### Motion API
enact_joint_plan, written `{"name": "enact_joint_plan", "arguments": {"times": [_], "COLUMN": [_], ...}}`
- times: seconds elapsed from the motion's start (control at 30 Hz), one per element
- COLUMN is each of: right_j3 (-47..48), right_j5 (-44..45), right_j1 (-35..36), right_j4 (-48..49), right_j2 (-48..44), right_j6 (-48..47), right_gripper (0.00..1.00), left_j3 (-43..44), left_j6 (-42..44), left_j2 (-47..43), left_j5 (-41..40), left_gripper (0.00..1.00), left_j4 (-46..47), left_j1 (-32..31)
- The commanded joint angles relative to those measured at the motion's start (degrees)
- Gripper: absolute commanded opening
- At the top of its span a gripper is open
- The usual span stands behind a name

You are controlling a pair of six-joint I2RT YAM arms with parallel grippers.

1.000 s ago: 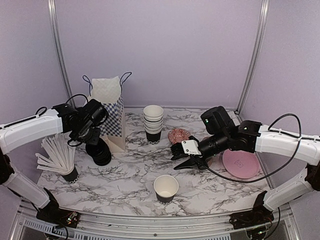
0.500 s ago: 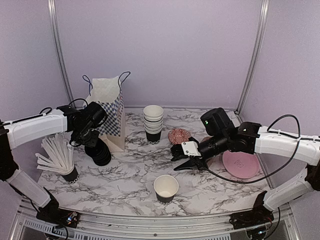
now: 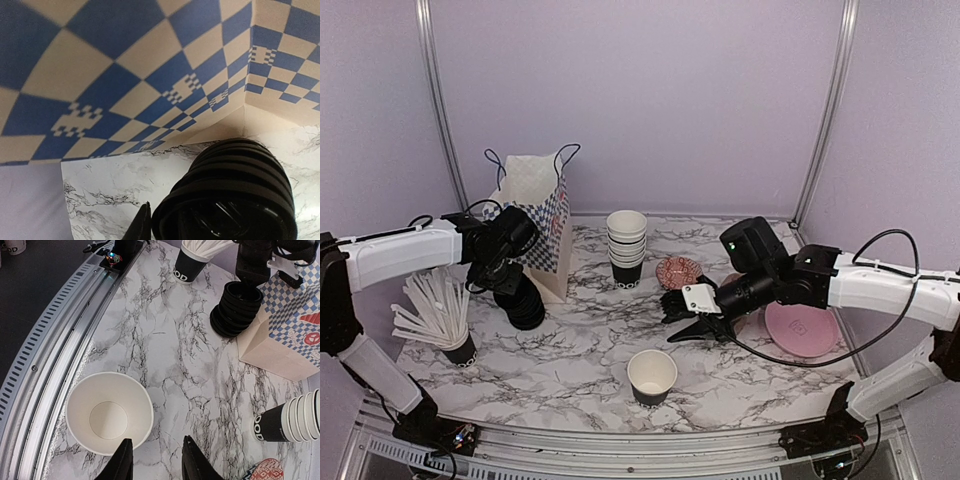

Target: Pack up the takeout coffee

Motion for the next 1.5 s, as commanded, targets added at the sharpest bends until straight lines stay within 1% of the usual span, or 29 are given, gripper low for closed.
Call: {"name": "enact_joint_plan", "arguments": {"times": [0.0, 0.27, 0.57, 0.87, 0.93, 0.97, 1.03, 1.13, 1.2, 1.3, 1.47], "right_j3": [0.5, 0.9, 1.0, 1.2, 1.2, 1.2, 1.5, 1.8, 2.0, 2.2, 1.8], "right_j5": [0.4, 0.1, 0.1, 0.1, 0.0, 0.0, -0.1, -0.4, -0.5, -0.6, -0.6], "right_j1": [-0.3, -0.3, -0.3, -0.3, -0.2, -0.2, -0.3, -0.2, -0.3, -0.2, -0.2], "right_j4": [1.1, 1.0, 0.8, 0.7, 0.7, 0.7, 0.6, 0.3, 0.2, 0.0, -0.1], "right_j2": [0.8, 1.5, 1.5, 1.6, 1.7, 1.7, 1.9, 2.0, 2.1, 2.1, 1.8], "right_j6": [0.6, 0.6, 0.6, 0.5, 0.5, 0.5, 0.5, 0.6, 0.6, 0.6, 0.6], "right_gripper": [0.32, 0.32, 0.32, 0.32, 0.32, 0.32, 0.32, 0.32, 0.32, 0.32, 0.32], "left_j3": [-0.8, -0.4, 1.5, 2.3, 2.1, 2.0, 1.6, 1.1, 0.5, -0.1, -0.3], "left_j6": [0.6, 1.5, 1.3, 1.4, 2.5, 3.0, 5.4, 7.4, 9.1, 10.4, 11.6], "left_j2": [-0.2, -2.3, -4.3, -8.3, -9.2, -9.5, -9.7, -9.4, -8.8, -7.7, -5.4], "left_j5": [0.3, 0.9, 2.4, 5.0, 8.1, 9.4, 13.2, 13.6, 14.6, 14.3, 14.0], "left_gripper": [0.19, 0.09, 0.02, 0.01, 0.03, 0.06, 0.15, 0.31, 0.37, 0.42, 0.44], "left_j4": [0.2, -0.2, -2.4, -5.1, -5.0, -5.0, -4.4, -3.6, -3.2, -2.6, -2.0], "left_j1": [0.3, 0.3, 0.2, 0.0, -0.3, -0.6, -2.4, -6.5, -8.2, -8.7, -8.7]}}
